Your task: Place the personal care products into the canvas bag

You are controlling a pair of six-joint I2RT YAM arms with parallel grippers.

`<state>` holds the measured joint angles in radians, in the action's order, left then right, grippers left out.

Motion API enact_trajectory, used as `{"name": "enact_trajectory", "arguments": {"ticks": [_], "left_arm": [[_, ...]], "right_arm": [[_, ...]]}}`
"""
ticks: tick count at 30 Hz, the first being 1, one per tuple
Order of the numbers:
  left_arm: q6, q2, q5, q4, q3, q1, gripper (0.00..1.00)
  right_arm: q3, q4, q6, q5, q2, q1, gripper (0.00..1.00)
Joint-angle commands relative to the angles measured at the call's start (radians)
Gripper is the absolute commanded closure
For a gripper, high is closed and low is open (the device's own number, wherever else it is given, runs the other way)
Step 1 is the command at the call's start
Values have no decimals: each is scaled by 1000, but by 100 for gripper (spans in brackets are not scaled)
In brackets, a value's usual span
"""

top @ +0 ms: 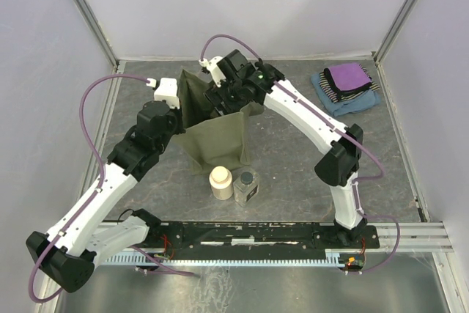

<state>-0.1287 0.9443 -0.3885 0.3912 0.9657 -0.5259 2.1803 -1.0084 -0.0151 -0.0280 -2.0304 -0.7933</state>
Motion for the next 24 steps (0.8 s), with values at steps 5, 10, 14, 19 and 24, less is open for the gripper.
{"name": "enact_trajectory", "arguments": {"ticks": [5, 10, 14, 19, 24], "left_arm": [[28, -16, -10, -43, 40, -1, 97], [19, -16, 0, -46, 37, -1, 97], [14, -22, 0, -46, 33, -1, 97], [13, -31, -4, -43, 30, -1, 97], [11, -30, -6, -44, 28, -1, 97]], "right_arm": [[78, 94, -13, -56, -36, -3, 100], [48, 119, -8, -55, -66, -8, 100], [13, 122, 0, -55, -82, -14, 100], [-12, 104, 12, -60, -105, -23, 99], [-38, 107, 15, -61, -110, -25, 78]]}}
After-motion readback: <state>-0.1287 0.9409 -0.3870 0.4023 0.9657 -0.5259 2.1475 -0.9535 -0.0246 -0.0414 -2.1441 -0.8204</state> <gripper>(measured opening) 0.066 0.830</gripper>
